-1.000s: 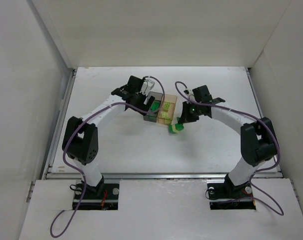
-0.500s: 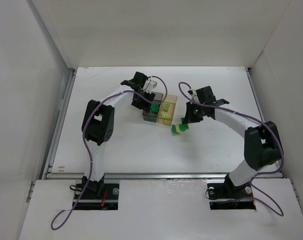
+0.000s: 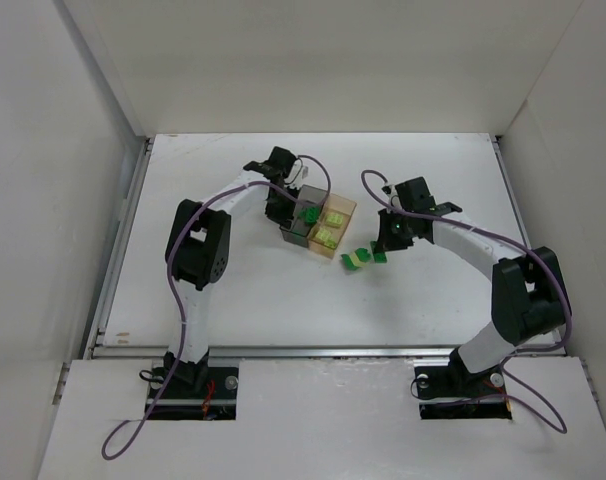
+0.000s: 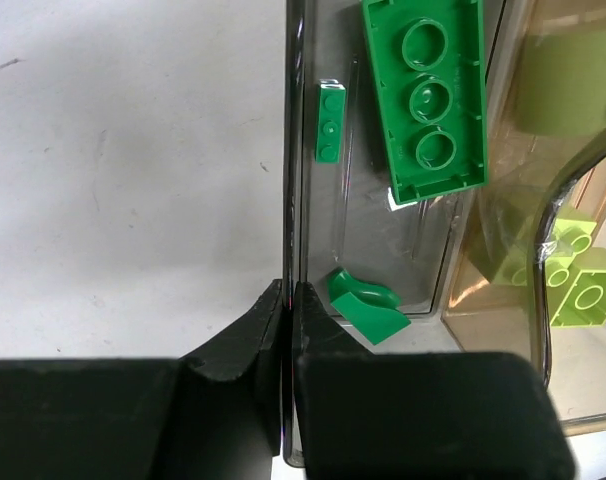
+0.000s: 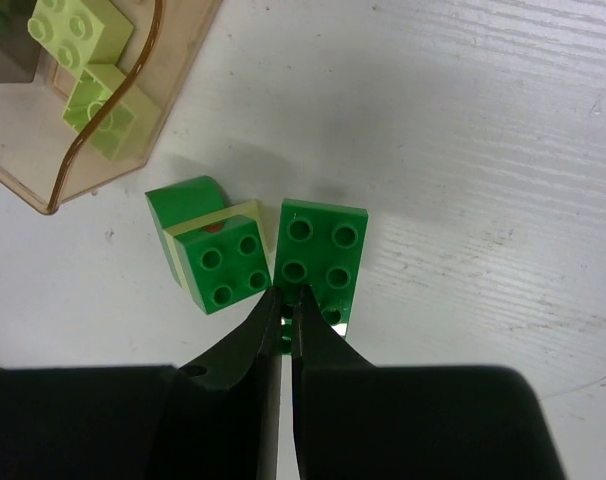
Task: Sort the legos into containers by color
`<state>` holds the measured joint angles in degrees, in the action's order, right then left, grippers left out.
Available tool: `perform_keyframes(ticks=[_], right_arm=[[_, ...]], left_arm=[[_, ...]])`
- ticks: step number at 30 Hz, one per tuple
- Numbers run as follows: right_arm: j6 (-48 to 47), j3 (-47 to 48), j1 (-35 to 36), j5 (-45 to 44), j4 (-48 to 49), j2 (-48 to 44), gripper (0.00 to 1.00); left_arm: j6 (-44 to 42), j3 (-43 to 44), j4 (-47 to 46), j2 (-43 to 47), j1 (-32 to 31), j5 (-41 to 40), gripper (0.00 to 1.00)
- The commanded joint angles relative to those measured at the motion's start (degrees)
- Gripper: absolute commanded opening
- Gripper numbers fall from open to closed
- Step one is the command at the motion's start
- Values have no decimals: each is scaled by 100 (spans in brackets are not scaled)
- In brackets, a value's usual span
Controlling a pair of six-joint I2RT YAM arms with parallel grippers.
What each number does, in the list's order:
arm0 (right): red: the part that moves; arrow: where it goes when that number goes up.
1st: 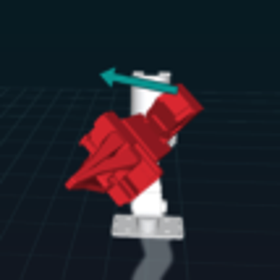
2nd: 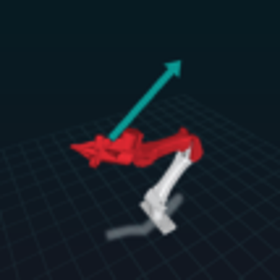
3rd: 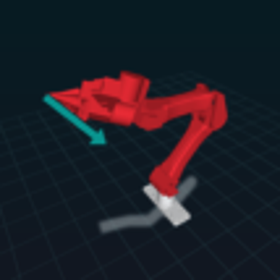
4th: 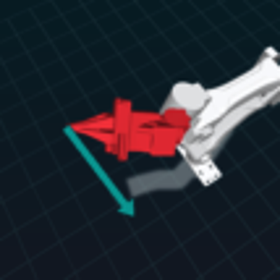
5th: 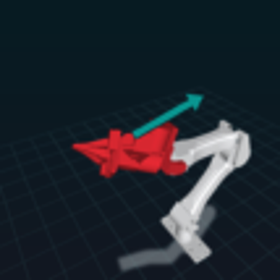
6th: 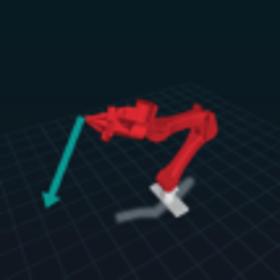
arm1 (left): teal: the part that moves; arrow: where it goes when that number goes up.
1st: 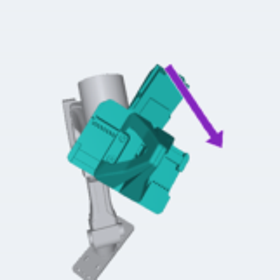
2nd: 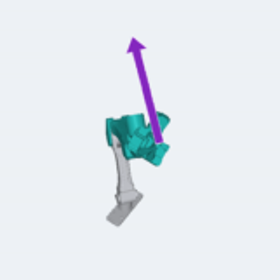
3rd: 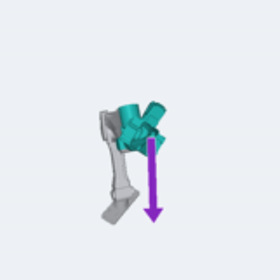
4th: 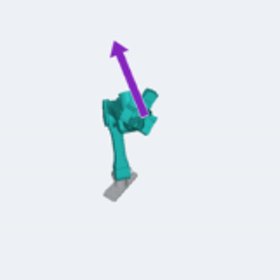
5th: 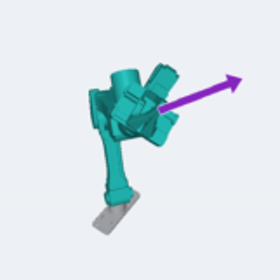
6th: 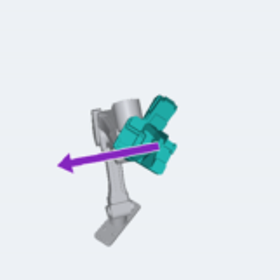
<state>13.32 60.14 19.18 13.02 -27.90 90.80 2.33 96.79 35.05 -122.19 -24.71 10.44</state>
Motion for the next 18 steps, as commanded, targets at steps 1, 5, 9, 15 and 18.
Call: perform_keyframes(ticks=[1, 5, 9, 15, 18], right_arm=[[30, 77, -20, -141, 48, -107, 0], [30, 200, -20, -273, -74, -160, 0], [-93, 918, 41, -405, -338, -221, 0], [530, 1570, 217, -344, 73, -204, 0], [838, 1781, 358, -536, 250, 42, 0]], left_arm=[[461, 287, 99, 231, 10, -182, 0], [646, 227, 99, 231, 211, -148, 0], [839, -11, 47, 284, 379, 310, 0], [1129, 172, 98, 118, 379, 310, 0], [1182, 506, 151, -120, 379, 432, 0]])
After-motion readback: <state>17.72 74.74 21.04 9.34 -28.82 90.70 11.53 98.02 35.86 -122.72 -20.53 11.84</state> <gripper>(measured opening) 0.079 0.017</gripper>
